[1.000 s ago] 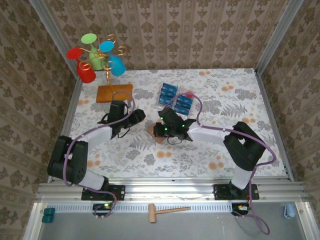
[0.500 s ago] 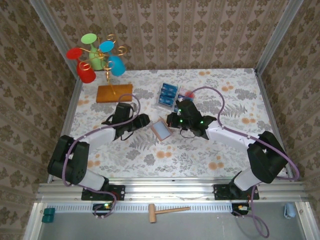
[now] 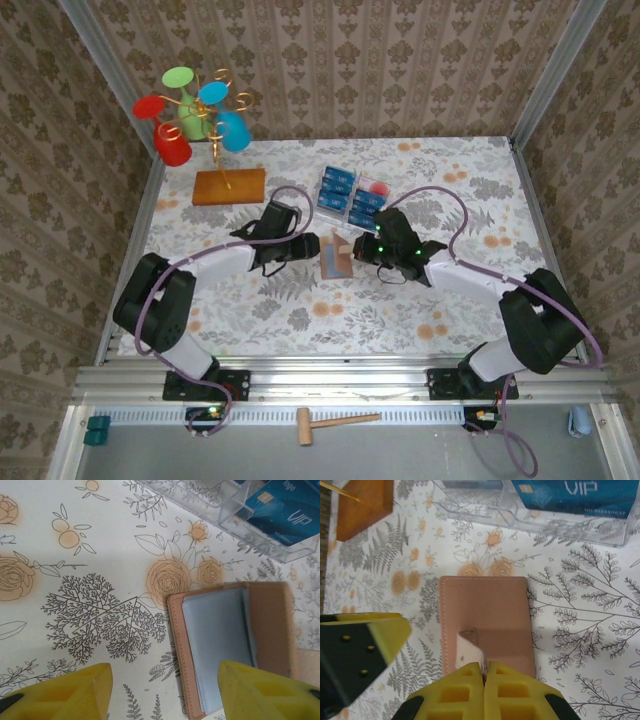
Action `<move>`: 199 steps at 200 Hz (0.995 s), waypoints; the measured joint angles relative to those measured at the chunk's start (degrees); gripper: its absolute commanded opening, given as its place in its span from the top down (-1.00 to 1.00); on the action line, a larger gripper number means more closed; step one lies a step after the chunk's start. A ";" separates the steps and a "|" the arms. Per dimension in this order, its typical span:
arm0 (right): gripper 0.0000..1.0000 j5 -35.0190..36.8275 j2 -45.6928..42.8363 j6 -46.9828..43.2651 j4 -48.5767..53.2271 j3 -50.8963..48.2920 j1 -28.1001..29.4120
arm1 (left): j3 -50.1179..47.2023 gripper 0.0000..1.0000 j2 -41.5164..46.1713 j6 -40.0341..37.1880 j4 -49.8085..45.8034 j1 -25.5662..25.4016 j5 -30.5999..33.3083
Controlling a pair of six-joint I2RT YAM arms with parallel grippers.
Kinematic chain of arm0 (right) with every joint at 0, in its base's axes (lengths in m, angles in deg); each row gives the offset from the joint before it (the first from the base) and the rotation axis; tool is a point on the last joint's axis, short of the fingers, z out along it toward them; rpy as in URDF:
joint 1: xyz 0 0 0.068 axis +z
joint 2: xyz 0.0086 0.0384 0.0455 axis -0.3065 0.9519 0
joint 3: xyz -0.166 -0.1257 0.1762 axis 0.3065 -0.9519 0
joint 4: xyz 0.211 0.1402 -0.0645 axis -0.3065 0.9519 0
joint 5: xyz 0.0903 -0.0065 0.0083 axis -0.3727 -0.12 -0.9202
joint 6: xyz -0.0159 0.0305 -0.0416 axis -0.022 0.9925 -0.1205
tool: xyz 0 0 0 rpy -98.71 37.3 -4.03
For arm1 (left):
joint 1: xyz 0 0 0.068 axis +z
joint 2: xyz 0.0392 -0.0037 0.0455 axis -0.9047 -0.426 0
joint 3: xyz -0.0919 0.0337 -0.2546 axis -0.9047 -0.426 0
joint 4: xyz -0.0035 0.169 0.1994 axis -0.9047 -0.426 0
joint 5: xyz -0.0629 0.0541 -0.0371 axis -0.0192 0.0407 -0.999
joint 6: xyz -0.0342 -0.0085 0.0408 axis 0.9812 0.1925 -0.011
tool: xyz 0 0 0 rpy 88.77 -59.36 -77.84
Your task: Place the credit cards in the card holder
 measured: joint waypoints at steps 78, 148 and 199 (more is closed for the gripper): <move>1.00 -0.09 -1.86 -0.02 -0.24 -1.49 -2.40 | 4.74 -0.18 -4.55 -2.32 -3.82 -3.32 3.45; 1.00 -0.50 -2.62 -0.07 -0.87 -3.65 -3.82 | 9.66 -0.17 -10.56 -4.50 -7.15 -6.01 6.54; 1.00 -1.60 -4.85 -0.72 -1.46 -6.12 -7.04 | 14.45 -0.16 -14.25 -6.51 -12.31 -8.66 10.54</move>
